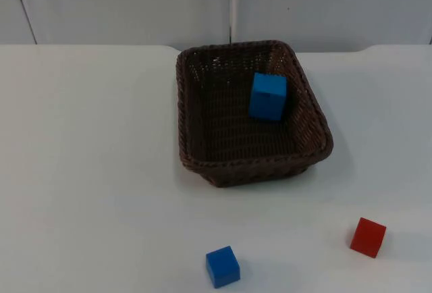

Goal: Pick up the basket with the left hand and place the largest block into the basket with the right hand.

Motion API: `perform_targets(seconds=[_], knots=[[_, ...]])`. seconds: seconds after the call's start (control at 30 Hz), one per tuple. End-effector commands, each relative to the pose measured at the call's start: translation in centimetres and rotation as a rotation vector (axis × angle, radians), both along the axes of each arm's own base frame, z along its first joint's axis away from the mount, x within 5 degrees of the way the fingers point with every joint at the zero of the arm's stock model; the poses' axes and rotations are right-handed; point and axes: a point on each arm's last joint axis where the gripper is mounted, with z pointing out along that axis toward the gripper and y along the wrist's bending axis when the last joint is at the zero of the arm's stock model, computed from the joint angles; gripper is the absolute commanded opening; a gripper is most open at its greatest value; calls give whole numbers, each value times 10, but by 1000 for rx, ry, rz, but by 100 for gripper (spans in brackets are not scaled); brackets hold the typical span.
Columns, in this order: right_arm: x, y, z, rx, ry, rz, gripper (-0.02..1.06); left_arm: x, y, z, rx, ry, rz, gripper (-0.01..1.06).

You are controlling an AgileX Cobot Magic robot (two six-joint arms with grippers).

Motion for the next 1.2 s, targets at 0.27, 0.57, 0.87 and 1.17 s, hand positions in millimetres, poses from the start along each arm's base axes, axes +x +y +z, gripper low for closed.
perform_targets(seconds=[0.27, 0.57, 0.87, 1.17], knots=[[6, 6, -19, -48, 51, 2, 77, 28, -6, -60, 35, 199, 20, 105], [6, 6, -19, -48, 51, 2, 77, 30, -7, -66, 40, 226, 24, 105], [7, 4, -19, -51, 48, -20, 77, 31, -4, -66, 26, 235, 65, 105], [7, 4, -19, -53, 45, -21, 77, 31, -4, -66, 26, 235, 65, 105]])
